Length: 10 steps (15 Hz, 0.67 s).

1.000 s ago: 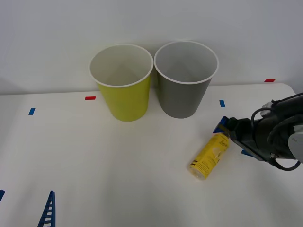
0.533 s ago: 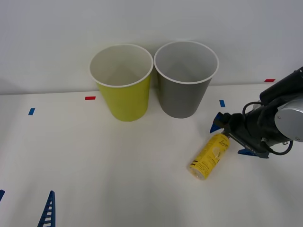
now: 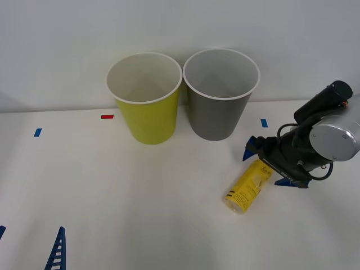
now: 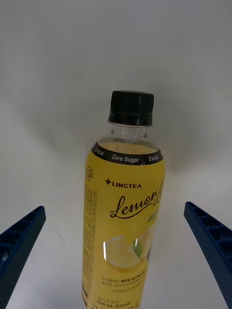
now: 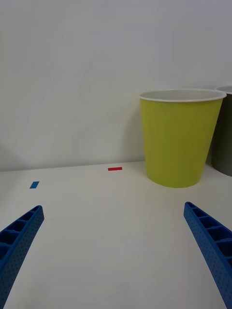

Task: Put cans in the gray bin and PET bottles in the light green bin.

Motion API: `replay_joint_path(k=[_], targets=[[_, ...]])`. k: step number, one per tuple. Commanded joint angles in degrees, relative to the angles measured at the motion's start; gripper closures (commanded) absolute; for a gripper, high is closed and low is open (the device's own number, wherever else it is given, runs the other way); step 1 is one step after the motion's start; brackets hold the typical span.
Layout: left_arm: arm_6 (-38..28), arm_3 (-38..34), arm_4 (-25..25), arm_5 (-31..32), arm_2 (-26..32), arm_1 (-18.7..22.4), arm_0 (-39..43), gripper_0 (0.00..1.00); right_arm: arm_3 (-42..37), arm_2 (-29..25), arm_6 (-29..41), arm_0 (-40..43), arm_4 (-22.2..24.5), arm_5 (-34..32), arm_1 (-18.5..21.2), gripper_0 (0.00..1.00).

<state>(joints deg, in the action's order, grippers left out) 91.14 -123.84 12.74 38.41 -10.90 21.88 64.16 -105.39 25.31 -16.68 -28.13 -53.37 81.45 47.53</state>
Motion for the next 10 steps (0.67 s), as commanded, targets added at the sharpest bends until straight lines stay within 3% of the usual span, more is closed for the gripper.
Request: replay_joint_path(k=[1, 10], targets=[[0.00, 0.00, 0.00, 0.00, 0.00, 0.00, 0.00, 0.00, 3.97, 3.87, -0.98, -2.81, -0.51, -0.07, -0.07, 0.00], [0.00, 0.00, 0.00, 0.00, 0.00, 0.00, 0.00, 0.00, 9.33, 8.61, -2.21, -4.65, 0.90, -0.86, -3.15, 0.00]])
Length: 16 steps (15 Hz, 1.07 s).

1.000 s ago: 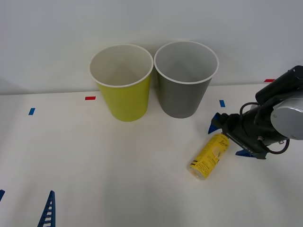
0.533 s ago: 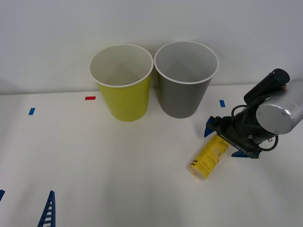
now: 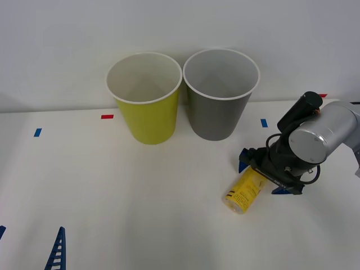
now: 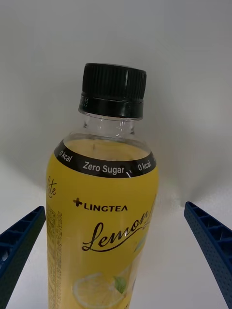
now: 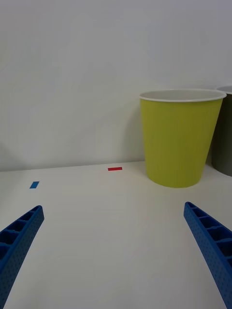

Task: Put cans in the gray bin and PET bottles in the light green bin.

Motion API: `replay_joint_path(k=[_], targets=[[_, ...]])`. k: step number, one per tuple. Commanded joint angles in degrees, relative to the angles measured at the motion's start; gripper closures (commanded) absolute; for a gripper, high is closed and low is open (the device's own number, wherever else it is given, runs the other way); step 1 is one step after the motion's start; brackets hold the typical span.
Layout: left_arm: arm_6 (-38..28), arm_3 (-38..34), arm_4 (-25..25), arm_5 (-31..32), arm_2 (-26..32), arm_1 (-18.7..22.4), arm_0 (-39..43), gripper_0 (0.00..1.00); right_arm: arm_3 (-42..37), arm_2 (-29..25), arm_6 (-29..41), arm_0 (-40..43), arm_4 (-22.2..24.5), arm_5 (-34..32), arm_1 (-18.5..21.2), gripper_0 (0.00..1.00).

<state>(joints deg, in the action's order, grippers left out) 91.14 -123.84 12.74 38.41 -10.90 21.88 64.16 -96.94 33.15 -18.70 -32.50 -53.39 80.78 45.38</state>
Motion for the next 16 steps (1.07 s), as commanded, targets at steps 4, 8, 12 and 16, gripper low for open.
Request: replay_joint_path(k=[4, 8, 12, 16], targets=[[0.00, 0.00, 0.00, 0.00, 0.00, 0.00, 0.00, 0.00, 3.16, 1.83, -0.90, -1.16, 1.63, -1.85, -1.88, 0.00], [0.00, 0.00, 0.00, 0.00, 0.00, 0.00, 0.00, 0.00, 3.16, 1.83, -1.07, -1.16, 2.51, -1.85, -2.05, 0.00], [0.00, 0.00, 0.00, 0.00, 0.00, 0.00, 0.00, 0.00, 3.07, 1.83, -1.16, -1.16, 4.26, -1.94, -2.58, 1.00], [0.00, 0.00, 0.00, 0.00, 0.00, 0.00, 0.00, 0.00, 2.02, 1.83, -1.25, -0.99, 5.32, -0.53, -2.67, 1.00]])
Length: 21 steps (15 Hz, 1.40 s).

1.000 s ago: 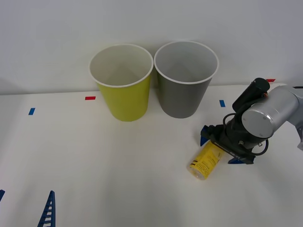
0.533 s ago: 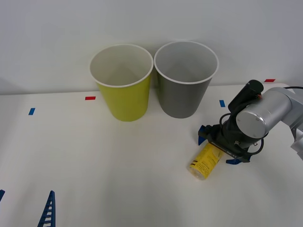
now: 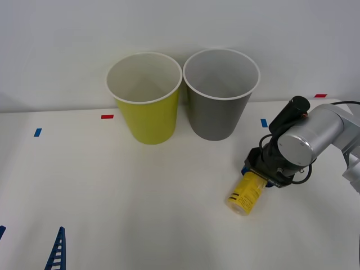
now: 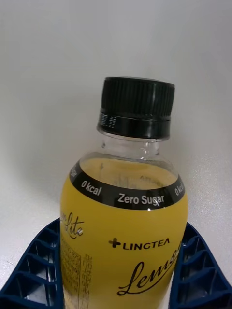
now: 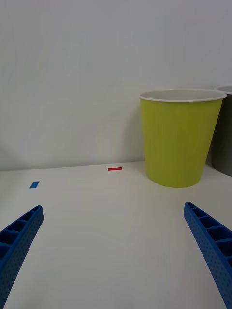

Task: Put cans in the gray bin and PET bottles in the light green bin.

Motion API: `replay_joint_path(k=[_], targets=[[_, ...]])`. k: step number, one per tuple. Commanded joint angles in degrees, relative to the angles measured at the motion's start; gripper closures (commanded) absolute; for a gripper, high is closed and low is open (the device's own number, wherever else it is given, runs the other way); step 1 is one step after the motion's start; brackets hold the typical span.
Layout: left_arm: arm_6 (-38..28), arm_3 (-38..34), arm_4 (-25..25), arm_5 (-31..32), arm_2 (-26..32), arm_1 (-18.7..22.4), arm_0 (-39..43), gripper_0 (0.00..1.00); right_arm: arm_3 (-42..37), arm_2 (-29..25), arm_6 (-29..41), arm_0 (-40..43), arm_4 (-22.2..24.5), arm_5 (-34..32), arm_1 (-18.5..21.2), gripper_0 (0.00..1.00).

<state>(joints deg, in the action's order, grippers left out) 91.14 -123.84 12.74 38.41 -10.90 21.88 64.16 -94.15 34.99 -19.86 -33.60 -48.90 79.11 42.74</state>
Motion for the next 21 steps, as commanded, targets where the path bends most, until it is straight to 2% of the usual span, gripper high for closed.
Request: replay_joint_path(k=[1, 4, 6, 9, 11, 16, 18, 21], targets=[[0.00, 0.00, 0.00, 0.00, 0.00, 0.00, 0.00, 0.00, -1.04, -0.09, -0.36, 0.11, 0.82, 1.57, 0.06, 1.00], [0.00, 0.00, 0.00, 0.00, 0.00, 0.00, 0.00, 0.00, -2.01, -0.09, -0.80, 0.46, 1.79, 3.06, -0.02, 1.00], [0.00, 0.00, 0.00, 0.00, 0.00, 0.00, 0.00, 0.00, -4.91, -0.80, -2.99, 2.66, 6.36, 3.06, -0.02, 1.00], [0.00, 0.00, 0.00, 0.00, 0.00, 0.00, 0.00, 0.00, -9.48, -7.83, -12.31, 8.55, 8.91, 3.06, -0.99, 1.00], [0.00, 0.00, 0.00, 0.00, 0.00, 0.00, 0.00, 0.00, -14.31, -12.66, -18.81, 12.94, 12.07, 3.06, -3.19, 1.00], [0.00, 0.00, 0.00, 0.00, 0.00, 0.00, 0.00, 0.00, -27.32, -24.18, -35.34, 22.35, 16.12, 3.33, -10.04, 1.00], [0.00, 0.00, 0.00, 0.00, 0.00, 0.00, 0.00, 0.00, -30.75, -26.73, -41.84, 24.28, 18.31, 3.24, -12.94, 1.00], [0.00, 0.00, 0.00, 0.00, 0.00, 0.00, 0.00, 0.00, -35.41, -31.56, -55.11, 27.10, 20.95, 3.24, -19.18, 1.00]])
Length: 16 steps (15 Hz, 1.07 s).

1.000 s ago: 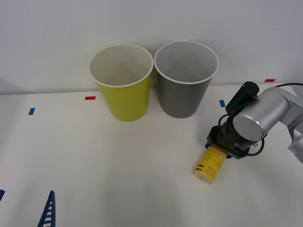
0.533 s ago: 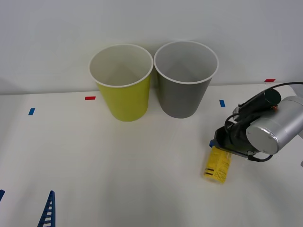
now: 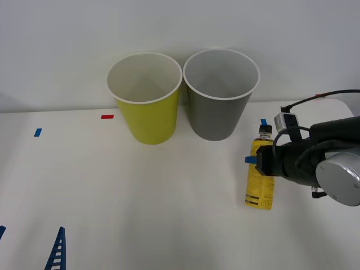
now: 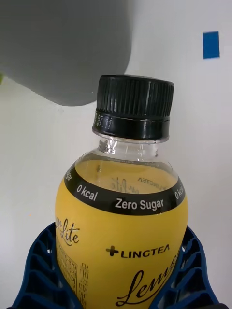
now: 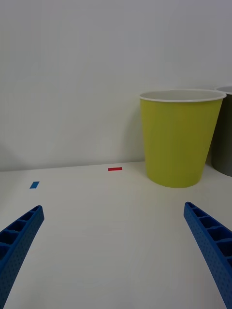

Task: Put cans in the gray bin and PET bottles in the light green bin.

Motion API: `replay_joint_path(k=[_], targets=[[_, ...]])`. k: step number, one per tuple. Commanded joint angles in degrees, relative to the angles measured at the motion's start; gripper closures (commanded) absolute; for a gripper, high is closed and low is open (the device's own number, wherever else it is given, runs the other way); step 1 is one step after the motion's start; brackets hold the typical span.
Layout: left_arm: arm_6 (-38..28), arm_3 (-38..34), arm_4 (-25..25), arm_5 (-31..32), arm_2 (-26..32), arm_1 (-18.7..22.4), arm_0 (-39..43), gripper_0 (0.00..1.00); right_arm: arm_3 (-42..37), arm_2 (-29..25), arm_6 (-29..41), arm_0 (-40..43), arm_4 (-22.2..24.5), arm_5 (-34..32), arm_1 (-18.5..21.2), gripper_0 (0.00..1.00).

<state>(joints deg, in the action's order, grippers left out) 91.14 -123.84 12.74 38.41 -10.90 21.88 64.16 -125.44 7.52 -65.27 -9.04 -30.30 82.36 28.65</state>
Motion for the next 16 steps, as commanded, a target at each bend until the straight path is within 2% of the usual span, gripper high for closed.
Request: replay_joint_path(k=[1, 5, 10, 14, 16], targets=[[0.00, 0.00, 0.00, 0.00, 0.00, 0.00, 0.00, 0.00, -5.51, -5.06, -12.78, 3.07, 2.70, -0.01, -6.77, 1.00], [0.00, 0.00, 0.00, 0.00, 0.00, 0.00, 0.00, 0.00, -11.93, -7.60, -25.35, 3.59, 2.44, -0.19, -12.57, 1.00], [0.00, 0.00, 0.00, 0.00, 0.00, 0.00, 0.00, 0.00, -12.81, -8.22, -34.05, 1.66, 1.03, -6.60, -15.82, 1.00], [0.00, 0.00, 0.00, 0.00, 0.00, 0.00, 0.00, 0.00, -12.81, -8.22, -40.47, -2.29, -0.02, -8.71, -18.72, 1.00], [0.00, 0.00, 0.00, 0.00, 0.00, 0.00, 0.00, 0.00, -12.81, -8.31, -43.45, -3.70, -1.95, -9.59, -20.48, 1.00]])
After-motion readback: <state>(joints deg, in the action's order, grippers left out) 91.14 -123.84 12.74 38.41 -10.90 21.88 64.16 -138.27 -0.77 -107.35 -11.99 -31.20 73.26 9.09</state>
